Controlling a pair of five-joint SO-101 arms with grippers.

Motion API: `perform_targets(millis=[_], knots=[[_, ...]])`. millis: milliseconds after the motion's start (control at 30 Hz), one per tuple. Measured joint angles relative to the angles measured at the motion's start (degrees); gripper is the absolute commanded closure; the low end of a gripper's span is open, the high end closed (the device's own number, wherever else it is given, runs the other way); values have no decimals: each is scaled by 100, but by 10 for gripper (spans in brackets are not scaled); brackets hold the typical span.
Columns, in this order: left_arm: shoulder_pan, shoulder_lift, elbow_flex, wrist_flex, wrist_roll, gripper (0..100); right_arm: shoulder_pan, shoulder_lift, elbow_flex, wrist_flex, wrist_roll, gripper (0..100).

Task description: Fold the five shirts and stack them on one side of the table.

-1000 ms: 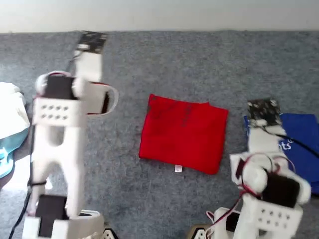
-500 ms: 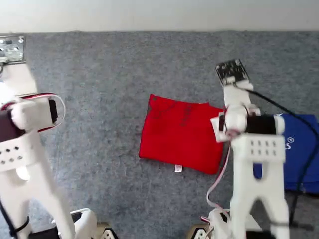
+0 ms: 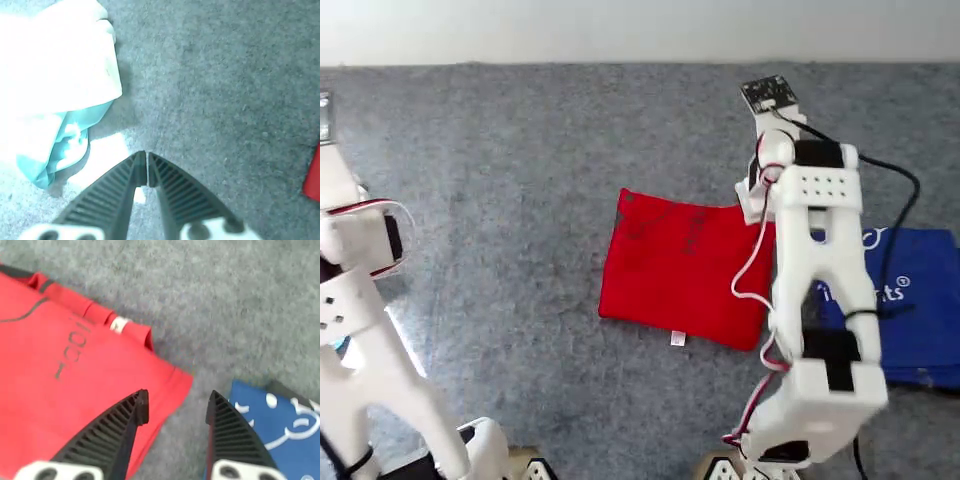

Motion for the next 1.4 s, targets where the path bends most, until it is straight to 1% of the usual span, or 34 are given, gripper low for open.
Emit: perform_targets(millis=[100, 233, 500, 567, 667, 700, 767, 900, 1067, 1267, 1400], knots=[[-105, 0, 193, 0, 0, 987, 88, 519, -457, 79, 0, 796], [-167, 0, 325, 0, 0, 987, 167, 1081, -659, 149, 0, 796], [-167, 0, 325, 0, 0, 987, 149, 1363, -668, 264, 0, 806], [-167, 0, 325, 0, 0, 987, 149, 1495, -695, 360, 0, 859], [-167, 0, 325, 0, 0, 987, 97, 1530, -695, 457, 0, 980], [-167, 0, 325, 0, 0, 987, 62, 1530, -695, 475, 0, 994], [-167, 0, 325, 0, 0, 987, 35, 1530, -695, 492, 0, 979], [-167, 0, 325, 0, 0, 987, 44, 1530, -782, 510, 0, 988], [-167, 0, 325, 0, 0, 987, 26, 1565, -1363, 765, 0, 988], [-167, 0, 325, 0, 0, 987, -334, 1565, -1855, 730, 510, 988], [-167, 0, 325, 0, 0, 987, -536, 1591, -1864, 396, 712, 988]])
